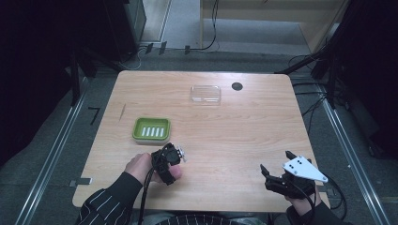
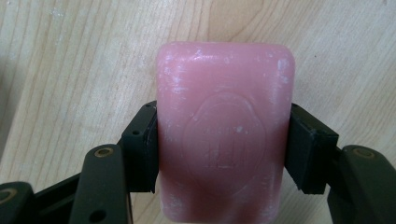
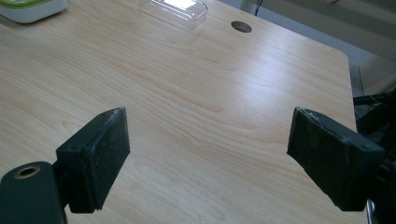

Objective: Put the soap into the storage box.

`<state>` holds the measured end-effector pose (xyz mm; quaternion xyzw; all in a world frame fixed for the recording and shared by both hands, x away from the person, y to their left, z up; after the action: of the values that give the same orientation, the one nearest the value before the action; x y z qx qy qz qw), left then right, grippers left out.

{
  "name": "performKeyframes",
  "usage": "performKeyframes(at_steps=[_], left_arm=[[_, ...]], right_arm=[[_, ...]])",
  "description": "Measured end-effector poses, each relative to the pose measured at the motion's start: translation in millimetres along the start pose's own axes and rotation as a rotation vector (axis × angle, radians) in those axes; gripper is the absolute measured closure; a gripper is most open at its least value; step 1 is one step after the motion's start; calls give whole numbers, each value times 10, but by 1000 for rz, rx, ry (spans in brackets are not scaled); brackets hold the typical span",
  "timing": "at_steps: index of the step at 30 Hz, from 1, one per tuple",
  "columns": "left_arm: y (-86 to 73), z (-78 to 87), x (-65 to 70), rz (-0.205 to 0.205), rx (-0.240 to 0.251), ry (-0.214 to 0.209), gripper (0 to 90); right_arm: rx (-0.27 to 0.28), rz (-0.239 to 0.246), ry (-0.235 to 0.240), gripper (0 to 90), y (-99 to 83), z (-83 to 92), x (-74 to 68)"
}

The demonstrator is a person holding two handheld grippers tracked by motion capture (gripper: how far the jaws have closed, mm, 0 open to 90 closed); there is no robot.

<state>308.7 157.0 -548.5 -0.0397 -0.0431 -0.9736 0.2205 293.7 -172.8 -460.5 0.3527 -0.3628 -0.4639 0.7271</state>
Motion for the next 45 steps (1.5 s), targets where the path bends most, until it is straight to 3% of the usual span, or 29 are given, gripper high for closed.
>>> performKeyframes(at_steps=[15, 29, 45], left_arm=[[-78, 57, -53, -13, -17, 3, 384], [-119, 156, -153, -1, 14, 24, 384], [-120, 281, -284, -20, 4, 43, 384]], right_arm=[[2, 3, 1, 138, 5, -4, -2], [3, 7, 10, 138, 24, -29, -25], [6, 13, 17, 138, 45, -50, -50]])
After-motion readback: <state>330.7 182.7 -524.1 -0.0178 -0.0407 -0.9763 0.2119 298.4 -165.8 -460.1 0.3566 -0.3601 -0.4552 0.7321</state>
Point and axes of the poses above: each handheld gripper's, and its own axes: z roughly backward along the jaws, y roughly out of its top, x roughly to its right, the point moved 10 cm from there along -z, roughly forward along the jaws, and after that the axes turned 7 degrees about -y, right-handed, at the moved point
